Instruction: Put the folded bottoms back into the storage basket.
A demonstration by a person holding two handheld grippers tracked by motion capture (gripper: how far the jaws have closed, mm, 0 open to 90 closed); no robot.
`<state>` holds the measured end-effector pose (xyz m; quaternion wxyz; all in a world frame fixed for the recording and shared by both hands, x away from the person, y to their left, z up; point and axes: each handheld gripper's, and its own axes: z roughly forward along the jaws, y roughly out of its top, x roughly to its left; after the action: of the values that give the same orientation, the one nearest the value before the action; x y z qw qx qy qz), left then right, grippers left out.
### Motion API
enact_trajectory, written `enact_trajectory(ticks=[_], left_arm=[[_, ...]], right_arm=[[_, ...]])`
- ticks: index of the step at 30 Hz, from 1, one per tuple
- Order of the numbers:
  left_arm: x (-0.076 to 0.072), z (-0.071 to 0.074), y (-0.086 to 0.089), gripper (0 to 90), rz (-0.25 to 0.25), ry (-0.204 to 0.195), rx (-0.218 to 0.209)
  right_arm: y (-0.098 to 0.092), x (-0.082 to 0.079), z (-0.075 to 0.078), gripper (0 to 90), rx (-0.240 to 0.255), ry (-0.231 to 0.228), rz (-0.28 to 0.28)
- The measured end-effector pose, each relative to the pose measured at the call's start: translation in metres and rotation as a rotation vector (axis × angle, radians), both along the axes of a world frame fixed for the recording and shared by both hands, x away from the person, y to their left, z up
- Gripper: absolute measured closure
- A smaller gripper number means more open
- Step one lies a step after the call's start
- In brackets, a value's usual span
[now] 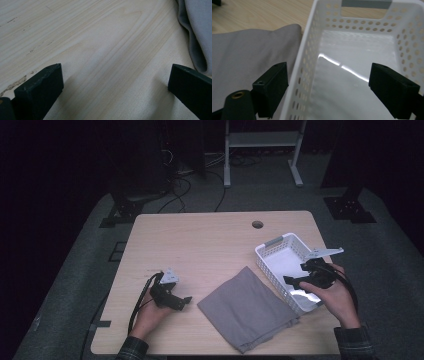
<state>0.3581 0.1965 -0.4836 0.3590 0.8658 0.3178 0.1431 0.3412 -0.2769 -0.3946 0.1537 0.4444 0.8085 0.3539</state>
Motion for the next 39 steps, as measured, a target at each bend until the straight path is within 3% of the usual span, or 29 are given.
enact_trajectory(ticks=[23, 35, 39], left_arm=[[0.0, 0.0, 0.0, 0.0, 0.0, 0.0, 0.0], [0.0, 0.0, 0.0, 0.0, 0.0, 0.0, 0.0], [0.0, 0.0, 0.0, 0.0, -0.006, 0.002, 0.003]], right_arm=[[0.055, -0.018, 0.005, 12.9, 0.0, -0.018, 0.146], [0.091, -0.026, -0.002, 11.6, -0.007, 0.01, 0.245], [0.103, -0.027, -0.009, 9.4, -0.02, 0.025, 0.253]])
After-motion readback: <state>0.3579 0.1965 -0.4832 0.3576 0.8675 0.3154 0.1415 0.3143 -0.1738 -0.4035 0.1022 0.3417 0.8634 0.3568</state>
